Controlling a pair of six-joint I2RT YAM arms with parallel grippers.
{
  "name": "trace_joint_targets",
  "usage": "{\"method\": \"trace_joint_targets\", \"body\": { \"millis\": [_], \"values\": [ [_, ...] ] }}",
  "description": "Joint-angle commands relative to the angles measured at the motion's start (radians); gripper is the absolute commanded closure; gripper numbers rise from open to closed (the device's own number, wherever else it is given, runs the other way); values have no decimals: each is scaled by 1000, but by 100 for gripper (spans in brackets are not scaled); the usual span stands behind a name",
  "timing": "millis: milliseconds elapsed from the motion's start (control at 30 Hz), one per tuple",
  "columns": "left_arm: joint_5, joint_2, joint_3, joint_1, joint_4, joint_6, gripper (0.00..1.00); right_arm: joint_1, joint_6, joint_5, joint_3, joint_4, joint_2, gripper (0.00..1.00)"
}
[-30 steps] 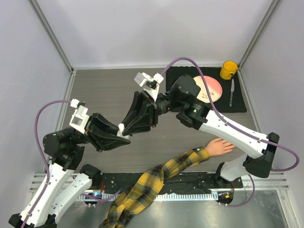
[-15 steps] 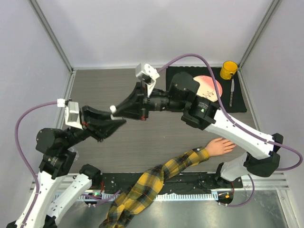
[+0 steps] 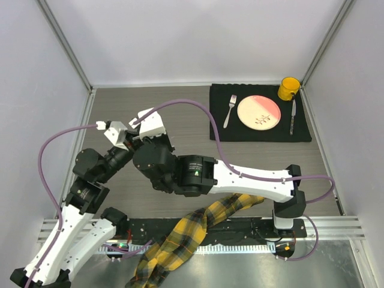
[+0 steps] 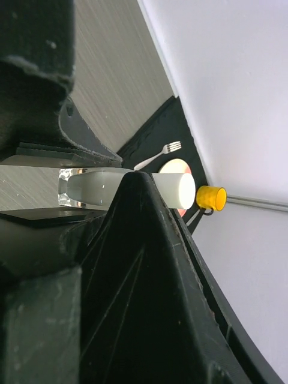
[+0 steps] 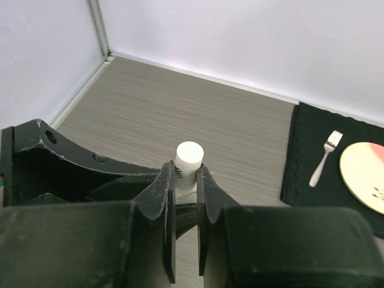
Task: Paint the nails
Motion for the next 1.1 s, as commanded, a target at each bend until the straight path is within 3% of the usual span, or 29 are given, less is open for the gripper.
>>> {"method": "trace_joint_targets", "body": {
  "millis": [0,67,200,300,433,500,567,600,733,867,1067],
  "values": [
    [-81,-15,32,0,69,-3,100,79,43,-209,-45,-34,-9,80],
    [-59,-25,43,0,20,-3,100,78,49,-256,-69,-18,-43,66],
    [-47,-77,41,1,-92,-24,100,79,66,-348,-109,-18,-110,46],
    [-24,-97,52,0,-159,-15,100,77,75,-438,-157,-21,-187,39],
    [45,-97,108,1,-262,2,100,70,58,-546,-243,-46,-315,36],
    [158,-92,125,1,-291,-9,100,10,51,-725,-307,-50,-404,35],
    [264,-75,142,0,-290,-52,100,-65,48,-901,-371,-44,-467,42],
    [383,-71,144,1,-278,-76,100,-146,51,-1101,-395,-34,-521,44],
    [584,-66,95,1,-73,-266,100,-290,20,-1519,-476,32,-619,48],
    [634,-71,72,0,128,-386,100,-350,14,-1678,-473,40,-635,50],
    [700,-52,23,1,423,-586,100,-403,70,-1862,-496,164,-620,40]
  ]
}}
